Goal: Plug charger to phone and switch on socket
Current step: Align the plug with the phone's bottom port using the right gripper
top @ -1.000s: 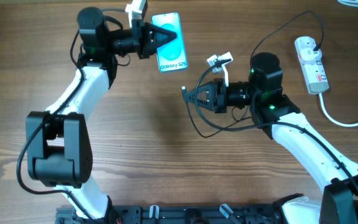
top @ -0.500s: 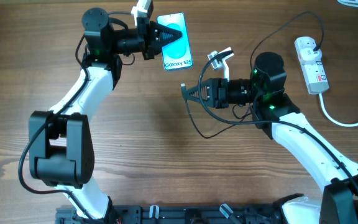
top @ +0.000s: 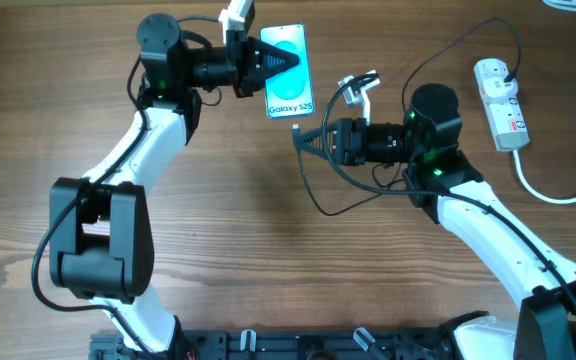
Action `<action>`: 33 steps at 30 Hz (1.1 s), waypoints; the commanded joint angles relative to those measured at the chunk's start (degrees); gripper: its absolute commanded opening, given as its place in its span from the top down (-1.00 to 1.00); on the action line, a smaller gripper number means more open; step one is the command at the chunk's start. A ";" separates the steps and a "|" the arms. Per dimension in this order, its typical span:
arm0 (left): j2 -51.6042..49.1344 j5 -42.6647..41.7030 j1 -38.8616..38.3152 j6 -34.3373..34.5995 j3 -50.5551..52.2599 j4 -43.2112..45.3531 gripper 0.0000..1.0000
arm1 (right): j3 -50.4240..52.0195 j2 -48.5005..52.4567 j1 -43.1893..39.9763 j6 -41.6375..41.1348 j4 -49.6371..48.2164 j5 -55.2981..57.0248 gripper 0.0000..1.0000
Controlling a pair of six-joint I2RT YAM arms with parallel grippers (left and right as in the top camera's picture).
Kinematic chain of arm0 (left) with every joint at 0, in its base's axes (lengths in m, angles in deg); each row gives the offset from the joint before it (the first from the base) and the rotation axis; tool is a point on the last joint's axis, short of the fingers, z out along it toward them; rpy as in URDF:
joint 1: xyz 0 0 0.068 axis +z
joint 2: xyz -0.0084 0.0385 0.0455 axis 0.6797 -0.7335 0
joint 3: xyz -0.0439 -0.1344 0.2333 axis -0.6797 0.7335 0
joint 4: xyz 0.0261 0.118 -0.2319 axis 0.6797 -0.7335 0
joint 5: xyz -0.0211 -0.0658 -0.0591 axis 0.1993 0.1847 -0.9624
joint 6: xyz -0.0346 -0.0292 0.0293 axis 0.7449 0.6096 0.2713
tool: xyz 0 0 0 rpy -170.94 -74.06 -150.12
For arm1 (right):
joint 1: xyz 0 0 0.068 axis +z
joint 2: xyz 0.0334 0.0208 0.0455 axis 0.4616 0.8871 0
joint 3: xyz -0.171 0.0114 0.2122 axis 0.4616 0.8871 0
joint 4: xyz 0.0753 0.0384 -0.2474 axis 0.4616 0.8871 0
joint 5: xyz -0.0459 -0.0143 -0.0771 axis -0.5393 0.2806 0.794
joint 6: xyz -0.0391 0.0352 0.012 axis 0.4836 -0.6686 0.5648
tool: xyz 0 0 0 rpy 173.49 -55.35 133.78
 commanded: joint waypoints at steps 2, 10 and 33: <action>1.51 -0.92 -0.50 -0.94 -0.52 0.61 0.92 | -0.46 0.22 0.20 -1.60 -0.81 1.22 0.91; 1.51 -0.92 -0.61 -0.94 -0.52 0.59 0.92 | -0.46 0.22 0.20 -1.49 -2.51 -1.60 0.91; 1.51 -1.14 -1.62 -2.16 -0.52 0.59 0.92 | -0.46 0.22 0.20 -3.15 -2.49 0.61 0.91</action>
